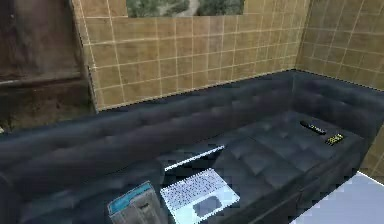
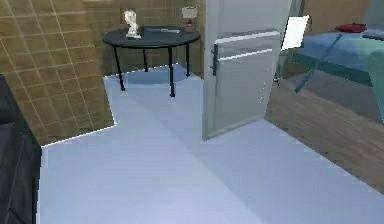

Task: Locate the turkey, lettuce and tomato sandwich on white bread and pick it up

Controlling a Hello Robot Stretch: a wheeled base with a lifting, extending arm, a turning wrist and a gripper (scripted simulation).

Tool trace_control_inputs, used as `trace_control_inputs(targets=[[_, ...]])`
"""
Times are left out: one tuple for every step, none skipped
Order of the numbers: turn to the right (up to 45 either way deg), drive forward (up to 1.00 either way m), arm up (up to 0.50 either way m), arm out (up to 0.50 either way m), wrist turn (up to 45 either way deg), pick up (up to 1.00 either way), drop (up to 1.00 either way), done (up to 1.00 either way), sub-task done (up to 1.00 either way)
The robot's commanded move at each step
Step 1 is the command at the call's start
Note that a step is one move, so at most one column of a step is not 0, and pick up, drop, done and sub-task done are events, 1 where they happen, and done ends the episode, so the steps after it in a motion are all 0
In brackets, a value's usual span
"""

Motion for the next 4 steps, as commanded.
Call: trace_control_inputs(targets=[[45.0,0.00,0.00,0.00,0.0,0.00,0.00,0.00,0.00],[45.0,0.00,0.00,0.00,0.0,0.00,0.00,0.00,0.00],[45.0,0.00,0.00,0.00,0.0,0.00,0.00,0.00,0.00],[12.0,0.00,0.00,0.00,0.0,0.00,0.00,0.00,0.00]])
